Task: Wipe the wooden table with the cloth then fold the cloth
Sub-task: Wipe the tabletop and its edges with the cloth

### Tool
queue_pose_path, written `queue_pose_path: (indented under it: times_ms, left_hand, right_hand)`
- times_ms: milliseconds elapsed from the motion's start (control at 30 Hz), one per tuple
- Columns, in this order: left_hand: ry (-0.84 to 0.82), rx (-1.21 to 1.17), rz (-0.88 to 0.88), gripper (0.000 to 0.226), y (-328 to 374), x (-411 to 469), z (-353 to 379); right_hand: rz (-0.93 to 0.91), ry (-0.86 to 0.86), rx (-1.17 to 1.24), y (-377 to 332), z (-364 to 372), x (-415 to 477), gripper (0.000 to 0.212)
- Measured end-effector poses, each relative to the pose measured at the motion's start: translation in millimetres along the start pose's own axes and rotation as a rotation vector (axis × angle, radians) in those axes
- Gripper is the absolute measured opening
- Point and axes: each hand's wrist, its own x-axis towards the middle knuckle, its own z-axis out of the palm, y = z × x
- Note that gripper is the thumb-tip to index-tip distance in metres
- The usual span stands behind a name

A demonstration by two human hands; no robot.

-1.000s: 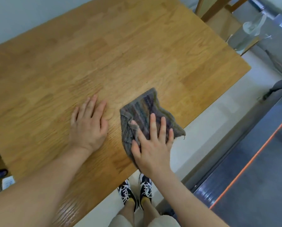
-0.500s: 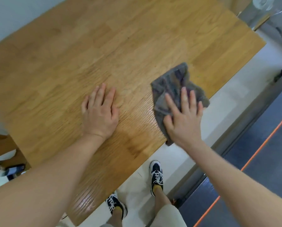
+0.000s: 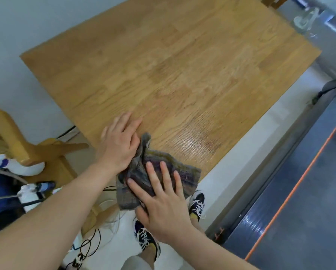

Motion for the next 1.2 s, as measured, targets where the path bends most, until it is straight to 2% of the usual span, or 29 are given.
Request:
queue_pose_path:
  times_ms: [133,167,333,433,467,567,733,867,933,1100,1200]
  left_hand:
    - [0.055,-0.035,-0.044,0.042,-18.7,-11.4,-4.6]
    - [0.077,-0.035,-0.052,0.041,-22.4,-11.3,-5.7]
    - [0.177,-0.128,-0.106,0.038,-26.7,-6.9,-1.2]
    - [0.283,-0.245,-0.208,0.035,-19.3,-0.5,2.0]
    - [0.314,-0.260,-0.250,0.036,-15.7,1.9,1.9]
    - [0.373,-0.258,-0.319,0.037,-9.6,5.3,1.0]
    - [0.387,-0.299,-0.294,0.034,-16.4,5.4,-2.0]
    - [0.437,-0.366,-0.293,0.038,-10.2,4.6,-8.8]
    - [0.397,-0.366,-0.319,0.040,-7.2,4.9,-13.5]
    - [0.335,-0.360,-0.391,0.012,1.2,-4.3,-14.8]
    - [0.282,-0.273,-0.410,0.012,13.3,-16.9,-14.0]
  right_hand:
    - [-0.245,-0.055,-0.113,53.2,-15.8,18.9,0.056]
    - [-0.246,-0.054,-0.131,70.4,-22.2,31.1,0.056]
    - [0.191,0.051,-0.087,123.1,-53.4,111.6,0.057]
    - [0.327,0.073,-0.044,102.6,-51.7,123.5,0.058]
    - [0.286,0.074,-0.040,84.6,-45.7,116.0,0.057]
    - [-0.008,0.033,-0.052,32.4,-28.1,84.8,0.056]
    - [-0.276,0.001,-0.043,52.0,-32.1,118.2,0.058]
    - [-0.240,0.004,-0.032,58.5,-51.1,181.9,0.058]
    - [-0.225,-0.004,-0.064,57.1,-53.6,192.8,0.057]
    - [-0.361,-0.040,-0.078,73.4,-45.9,135.1,0.056]
    - [-0.453,-0.150,-0.060,91.7,-50.9,93.6,0.055]
